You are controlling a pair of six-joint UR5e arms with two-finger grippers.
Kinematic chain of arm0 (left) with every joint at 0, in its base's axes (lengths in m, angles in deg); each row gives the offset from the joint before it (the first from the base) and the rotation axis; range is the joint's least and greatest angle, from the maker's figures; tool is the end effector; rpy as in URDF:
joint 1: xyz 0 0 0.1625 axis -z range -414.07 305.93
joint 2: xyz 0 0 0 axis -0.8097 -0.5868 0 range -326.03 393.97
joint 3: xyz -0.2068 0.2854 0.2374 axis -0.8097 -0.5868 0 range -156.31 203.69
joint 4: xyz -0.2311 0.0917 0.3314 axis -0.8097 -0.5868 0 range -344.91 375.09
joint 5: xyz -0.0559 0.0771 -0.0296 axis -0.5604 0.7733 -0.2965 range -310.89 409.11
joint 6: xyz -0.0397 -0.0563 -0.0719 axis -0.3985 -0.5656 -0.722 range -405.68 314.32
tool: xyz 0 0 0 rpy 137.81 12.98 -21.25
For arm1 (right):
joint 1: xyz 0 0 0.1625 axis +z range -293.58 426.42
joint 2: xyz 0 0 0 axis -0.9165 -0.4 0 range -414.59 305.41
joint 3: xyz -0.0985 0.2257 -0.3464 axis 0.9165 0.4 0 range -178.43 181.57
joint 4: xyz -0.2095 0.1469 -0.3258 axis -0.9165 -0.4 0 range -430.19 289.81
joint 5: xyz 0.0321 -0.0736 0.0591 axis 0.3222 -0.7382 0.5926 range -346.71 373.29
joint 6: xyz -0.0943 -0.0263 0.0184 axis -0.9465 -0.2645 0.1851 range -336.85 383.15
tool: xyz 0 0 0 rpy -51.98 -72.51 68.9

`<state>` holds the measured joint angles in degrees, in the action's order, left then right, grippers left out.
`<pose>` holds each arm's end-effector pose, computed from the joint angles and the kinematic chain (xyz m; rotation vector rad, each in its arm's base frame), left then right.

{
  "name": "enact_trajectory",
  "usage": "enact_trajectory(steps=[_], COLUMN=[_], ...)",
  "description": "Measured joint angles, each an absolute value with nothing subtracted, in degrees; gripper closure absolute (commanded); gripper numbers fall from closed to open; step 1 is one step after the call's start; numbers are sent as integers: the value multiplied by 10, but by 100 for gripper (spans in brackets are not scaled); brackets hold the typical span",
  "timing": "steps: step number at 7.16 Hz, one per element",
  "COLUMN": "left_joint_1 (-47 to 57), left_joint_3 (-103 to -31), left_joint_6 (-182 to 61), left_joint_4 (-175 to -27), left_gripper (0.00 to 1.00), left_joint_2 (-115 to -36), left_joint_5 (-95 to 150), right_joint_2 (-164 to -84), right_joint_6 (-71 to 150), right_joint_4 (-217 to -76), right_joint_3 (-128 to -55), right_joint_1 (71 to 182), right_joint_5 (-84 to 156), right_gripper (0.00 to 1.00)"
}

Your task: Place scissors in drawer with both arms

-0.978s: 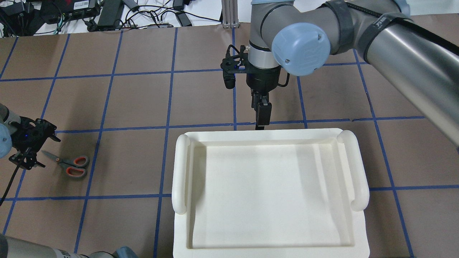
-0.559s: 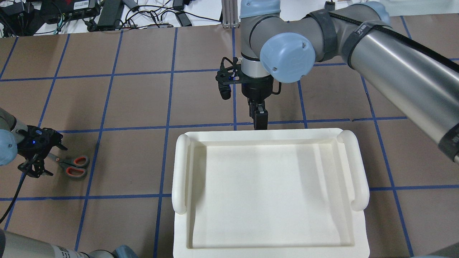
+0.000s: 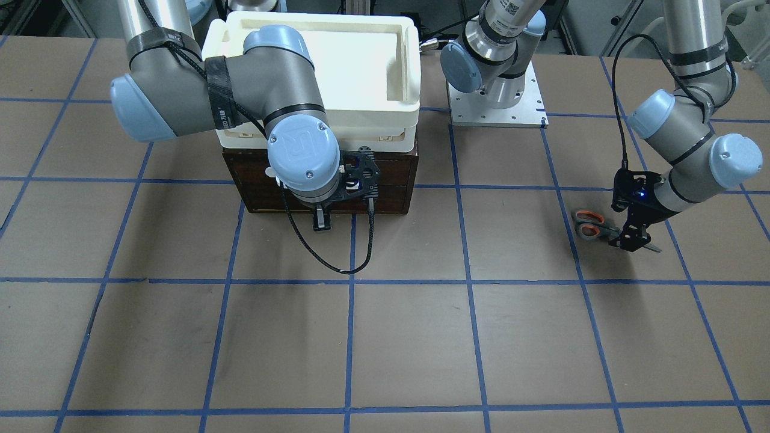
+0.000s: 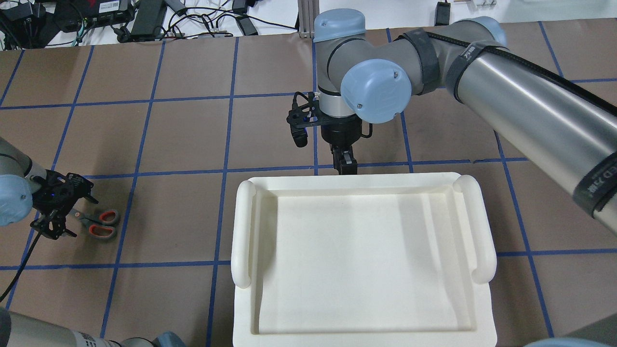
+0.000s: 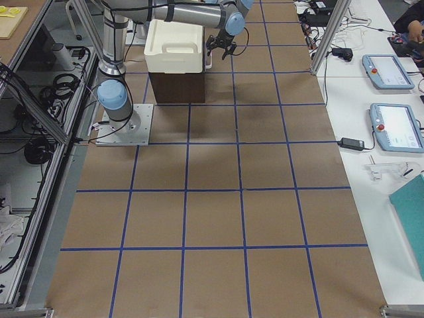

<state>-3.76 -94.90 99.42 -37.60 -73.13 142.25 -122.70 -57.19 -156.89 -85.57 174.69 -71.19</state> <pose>0.2102 -0.4534 0.1751 -2.3841 -1.8083 -0.0727 0.3187 -0.5096 0.2994 -2.1287 1.8664 0.4082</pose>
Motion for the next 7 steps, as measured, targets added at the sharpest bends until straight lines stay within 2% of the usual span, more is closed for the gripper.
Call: enact_trajectory(steps=[2,3,7], left_joint_1=[-38,-39,-39], left_joint_3=[-945,-944,-950], left_joint_6=[997,997,1025], left_joint_4=[-368,-368,-331], left_gripper=[4,11,10], left_joint_2=[-738,-740,-743], left_joint_5=[1422,1421,1419], right_joint_2=[-1226,-1226,-1218], right_joint_6=[-584,-594,-603], right_joint_4=[-1571,-1575,-1607], right_joint_3=[-864,-865,-866], right_joint_1=[1748,1749,1748], right_joint_5=[-716,-719,-721], right_gripper=[24,37,40])
